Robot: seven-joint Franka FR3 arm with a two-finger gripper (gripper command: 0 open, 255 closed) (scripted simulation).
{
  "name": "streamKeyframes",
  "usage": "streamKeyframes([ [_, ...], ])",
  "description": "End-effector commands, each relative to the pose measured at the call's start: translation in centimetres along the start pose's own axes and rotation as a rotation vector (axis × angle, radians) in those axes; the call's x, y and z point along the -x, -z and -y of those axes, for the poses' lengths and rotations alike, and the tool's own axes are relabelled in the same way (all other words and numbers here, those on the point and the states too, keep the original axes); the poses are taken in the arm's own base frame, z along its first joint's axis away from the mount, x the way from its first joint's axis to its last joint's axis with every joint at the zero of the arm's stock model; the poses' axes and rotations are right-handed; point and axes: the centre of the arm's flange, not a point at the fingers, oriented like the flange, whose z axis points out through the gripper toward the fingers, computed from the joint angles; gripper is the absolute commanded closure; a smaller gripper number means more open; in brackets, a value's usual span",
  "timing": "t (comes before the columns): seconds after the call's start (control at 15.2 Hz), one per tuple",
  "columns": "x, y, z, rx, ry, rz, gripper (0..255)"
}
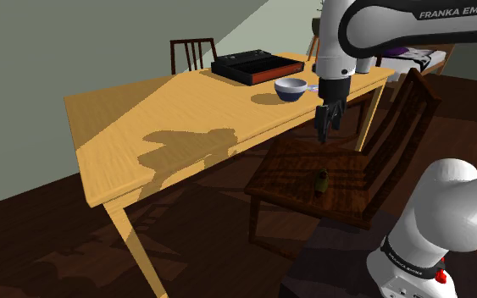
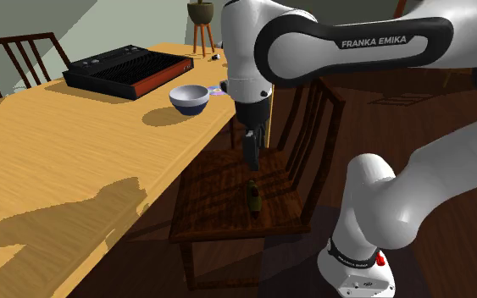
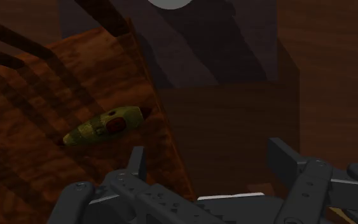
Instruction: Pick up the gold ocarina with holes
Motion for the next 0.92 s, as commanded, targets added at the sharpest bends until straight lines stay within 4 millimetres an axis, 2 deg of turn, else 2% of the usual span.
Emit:
streamKeyframes([
  [0.0,0.0,0.0,0.0,0.000,0.000,0.000,0],
  [0.46,-5.6,-6.9,-5.2,-0.061,-0.439,0.069,0],
  [0.86,-7.9,-13.3,-10.7,-0.114,-0.816,0.129,0],
])
